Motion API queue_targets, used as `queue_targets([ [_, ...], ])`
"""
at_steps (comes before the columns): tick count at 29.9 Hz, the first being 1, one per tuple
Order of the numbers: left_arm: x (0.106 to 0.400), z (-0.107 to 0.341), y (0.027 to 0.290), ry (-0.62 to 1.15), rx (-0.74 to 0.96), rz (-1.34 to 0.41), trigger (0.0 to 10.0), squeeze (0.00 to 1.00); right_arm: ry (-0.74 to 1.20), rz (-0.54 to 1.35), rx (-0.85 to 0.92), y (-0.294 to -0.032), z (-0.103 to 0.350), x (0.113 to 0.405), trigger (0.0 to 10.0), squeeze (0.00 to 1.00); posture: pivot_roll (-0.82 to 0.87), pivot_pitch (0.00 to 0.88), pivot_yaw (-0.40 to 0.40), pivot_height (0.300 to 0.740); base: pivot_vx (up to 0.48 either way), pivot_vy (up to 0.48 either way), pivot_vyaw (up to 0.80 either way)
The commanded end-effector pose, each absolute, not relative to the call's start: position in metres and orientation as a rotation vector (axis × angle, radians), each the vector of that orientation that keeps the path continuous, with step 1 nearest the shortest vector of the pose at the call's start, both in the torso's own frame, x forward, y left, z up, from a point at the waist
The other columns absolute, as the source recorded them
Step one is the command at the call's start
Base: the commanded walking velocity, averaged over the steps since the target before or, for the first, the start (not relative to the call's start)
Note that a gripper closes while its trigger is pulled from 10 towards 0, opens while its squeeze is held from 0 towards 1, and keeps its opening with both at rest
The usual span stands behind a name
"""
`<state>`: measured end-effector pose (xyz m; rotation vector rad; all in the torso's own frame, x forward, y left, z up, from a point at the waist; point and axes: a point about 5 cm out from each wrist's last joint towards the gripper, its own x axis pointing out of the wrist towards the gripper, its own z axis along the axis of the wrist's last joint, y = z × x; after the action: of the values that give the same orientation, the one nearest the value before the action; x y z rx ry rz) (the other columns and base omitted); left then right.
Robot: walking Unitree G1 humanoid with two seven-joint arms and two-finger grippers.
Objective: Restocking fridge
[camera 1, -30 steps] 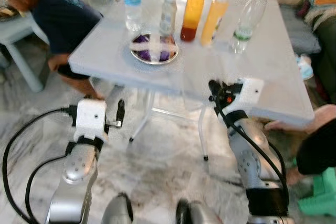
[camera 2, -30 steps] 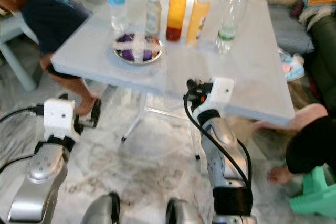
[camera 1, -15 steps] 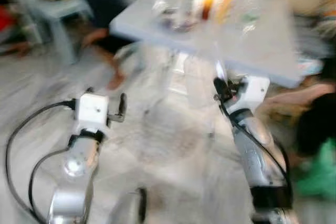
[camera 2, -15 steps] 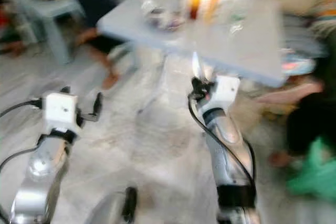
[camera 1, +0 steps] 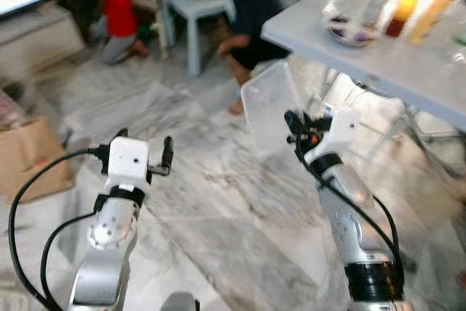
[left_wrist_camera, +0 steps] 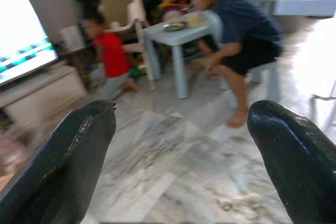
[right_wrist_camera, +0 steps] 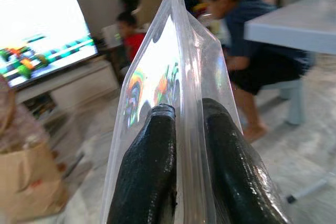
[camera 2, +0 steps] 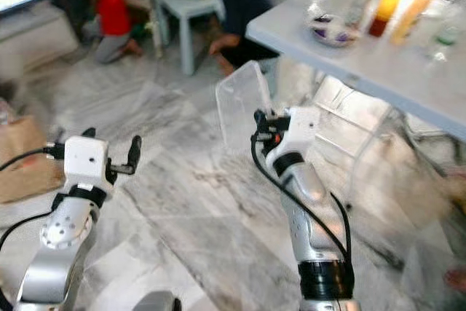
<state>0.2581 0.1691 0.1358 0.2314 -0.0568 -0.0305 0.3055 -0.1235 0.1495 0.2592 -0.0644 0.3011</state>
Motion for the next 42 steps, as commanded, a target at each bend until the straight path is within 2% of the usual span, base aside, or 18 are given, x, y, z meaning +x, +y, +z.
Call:
queue_targets([
  [1,0.259,0.135,0.168,-0.059,0.227,-0.030,10.0,0.00,-0.083,0.297,0.241,-0.128,0.152,0.305,10.0,0.00,0.07,0.047,-0.039,0.740,0.000,-0.259,0.78],
  [6,0.256,0.133,0.172,-0.058,0.257,-0.018,10.0,0.00,-0.082,0.303,0.240,-0.128,0.149,0.304,10.0,0.00,0.08,0.040,-0.048,0.740,0.000,-0.100,0.78],
  [13,0.238,0.112,0.199,0.028,0.289,0.049,10.0,0.00,-0.030,0.239,0.230,-0.148,0.129,0.290,10.0,0.00,0.08,0.035,-0.052,0.740,0.000,0.000,0.78],
  [19,0.247,0.115,0.198,-0.008,0.289,0.072,10.0,0.00,-0.054,0.245,0.185,-0.147,0.127,0.290,10.0,0.00,0.07,0.000,-0.028,0.740,0.000,0.000,0.78],
  [27,0.256,0.113,0.174,-0.036,0.232,0.003,10.0,0.00,-0.040,0.262,0.204,-0.145,0.126,0.289,10.0,0.00,0.05,0.000,-0.058,0.740,0.000,0.000,0.78],
  [32,0.245,0.107,0.180,0.011,0.189,0.057,10.0,0.00,-0.028,0.259,0.212,-0.147,0.123,0.290,10.0,0.00,0.08,0.003,-0.081,0.740,0.000,0.000,0.78],
  [42,0.228,0.108,0.195,0.023,0.240,0.106,10.0,0.00,-0.032,0.286,0.232,-0.136,0.124,0.292,10.0,0.00,0.12,0.023,-0.072,0.740,0.000,0.000,0.78],
])
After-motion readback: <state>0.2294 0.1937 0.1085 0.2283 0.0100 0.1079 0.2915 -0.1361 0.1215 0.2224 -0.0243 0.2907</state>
